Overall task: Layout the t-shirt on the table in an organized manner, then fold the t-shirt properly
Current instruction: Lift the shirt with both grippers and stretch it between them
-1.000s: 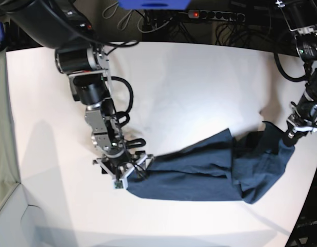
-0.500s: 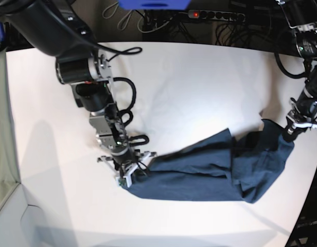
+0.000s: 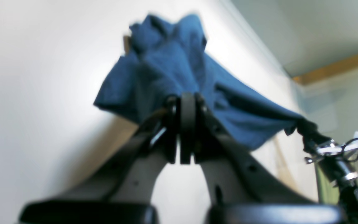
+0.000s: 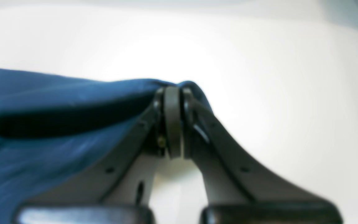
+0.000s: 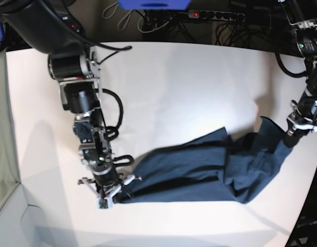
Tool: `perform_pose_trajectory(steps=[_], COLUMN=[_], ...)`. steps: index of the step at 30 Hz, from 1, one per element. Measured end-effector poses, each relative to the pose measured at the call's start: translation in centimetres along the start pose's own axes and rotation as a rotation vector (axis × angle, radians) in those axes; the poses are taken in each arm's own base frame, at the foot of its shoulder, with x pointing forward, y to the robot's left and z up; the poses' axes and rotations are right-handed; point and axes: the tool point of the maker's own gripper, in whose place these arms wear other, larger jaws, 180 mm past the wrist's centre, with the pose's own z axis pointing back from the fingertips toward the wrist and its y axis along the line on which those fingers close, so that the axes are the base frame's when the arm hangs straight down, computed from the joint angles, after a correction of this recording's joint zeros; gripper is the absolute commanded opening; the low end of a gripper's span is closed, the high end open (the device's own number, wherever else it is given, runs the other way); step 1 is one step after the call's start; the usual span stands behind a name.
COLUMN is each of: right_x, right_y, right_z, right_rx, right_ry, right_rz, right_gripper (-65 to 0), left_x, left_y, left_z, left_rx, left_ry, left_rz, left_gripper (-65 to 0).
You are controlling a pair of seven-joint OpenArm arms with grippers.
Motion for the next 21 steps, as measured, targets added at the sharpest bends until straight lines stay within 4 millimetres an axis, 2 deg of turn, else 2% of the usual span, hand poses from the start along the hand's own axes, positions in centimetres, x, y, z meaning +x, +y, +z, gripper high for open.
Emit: perform_pose_trajectory(steps=[4, 9, 12, 15, 18, 21], right_x=[4.7, 11.8, 13.4, 14.5, 15.7, 16.3], right_y=[-0.9, -0.3, -0.3, -1.1, -2.9, -5.2], right_z=[2.0, 6.2, 8.8, 10.9, 12.5, 13.0], right_rx=[-0.014, -0.008, -0.016, -0.037, -0.084, -0.139], right_ry=[-0.108, -0.271, -0.310, -0.341, -0.384, -0.403], right_rz=[0.028, 0.050, 0.067, 0.069, 0.049, 0.026], right_gripper=[-65.0, -65.0, -65.0, -65.0, -65.0, -65.0], left_x=[4.3, 7.5, 9.5, 10.3, 10.7, 11.3], left_y=[-2.2, -5.6, -7.2, -7.1, -7.0, -6.4], left_z=[1.8, 3.6, 5.0, 5.7, 6.0, 6.4], left_rx=[-0.038, -0.099, -0.129, -0.118, -0.128, -0.131], left_ry=[-0.135, -0.241, -0.314, -0.343, -0.355, -0.373], left_rz=[-0.055, -0.114, -0.157, -0.162, -0.145, -0.114], left_gripper=[-64.8, -64.8, -64.8, -64.8, -64.8, -64.8])
